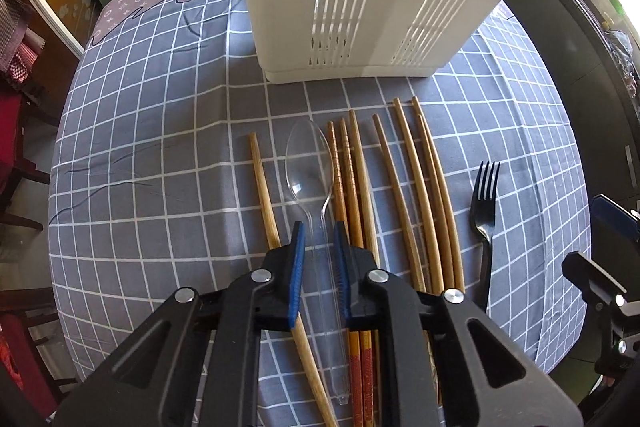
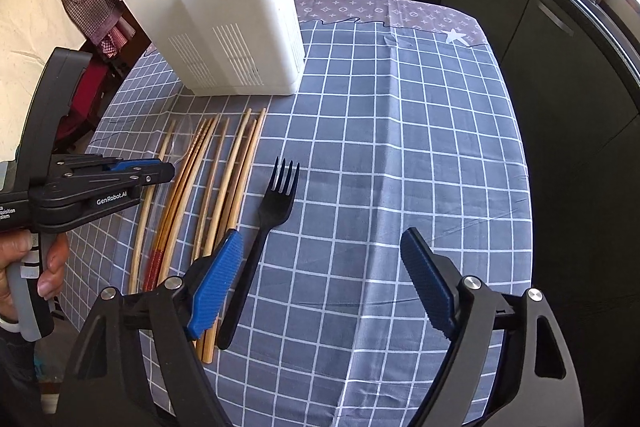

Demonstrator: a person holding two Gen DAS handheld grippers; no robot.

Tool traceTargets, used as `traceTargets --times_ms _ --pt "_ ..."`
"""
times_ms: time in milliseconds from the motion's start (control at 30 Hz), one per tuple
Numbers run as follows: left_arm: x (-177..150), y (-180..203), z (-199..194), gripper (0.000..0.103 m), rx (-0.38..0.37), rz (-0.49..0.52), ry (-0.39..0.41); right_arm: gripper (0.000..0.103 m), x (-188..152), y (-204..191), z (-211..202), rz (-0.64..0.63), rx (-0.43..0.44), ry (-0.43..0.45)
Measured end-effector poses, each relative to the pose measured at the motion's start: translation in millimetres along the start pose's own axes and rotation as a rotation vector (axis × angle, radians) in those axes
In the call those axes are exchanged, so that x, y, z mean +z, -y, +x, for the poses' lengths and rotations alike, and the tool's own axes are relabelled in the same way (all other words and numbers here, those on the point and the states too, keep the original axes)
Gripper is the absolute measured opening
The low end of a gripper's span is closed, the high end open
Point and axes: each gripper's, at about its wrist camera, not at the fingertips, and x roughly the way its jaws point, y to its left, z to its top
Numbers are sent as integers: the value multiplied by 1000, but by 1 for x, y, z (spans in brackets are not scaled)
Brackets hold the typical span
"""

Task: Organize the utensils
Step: 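Reach the left gripper to the clear plastic spoon and close on it, then grasp the black plastic fork with the right gripper while the left gripper lifts the spoon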

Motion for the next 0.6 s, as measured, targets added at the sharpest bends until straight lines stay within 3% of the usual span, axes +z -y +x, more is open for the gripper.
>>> traceTargets --times_ms 300,467,600 --pt "4 8 12 11 30 -1 -21 81 3 -4 2 -14 -29 -14" --pt "5 10 10 8 17 -11 -6 81 4 -9 18 -3 7 -110" --pt "3 3 -15 8 -6 -18 55 72 5 -13 32 -11 -16 -177"
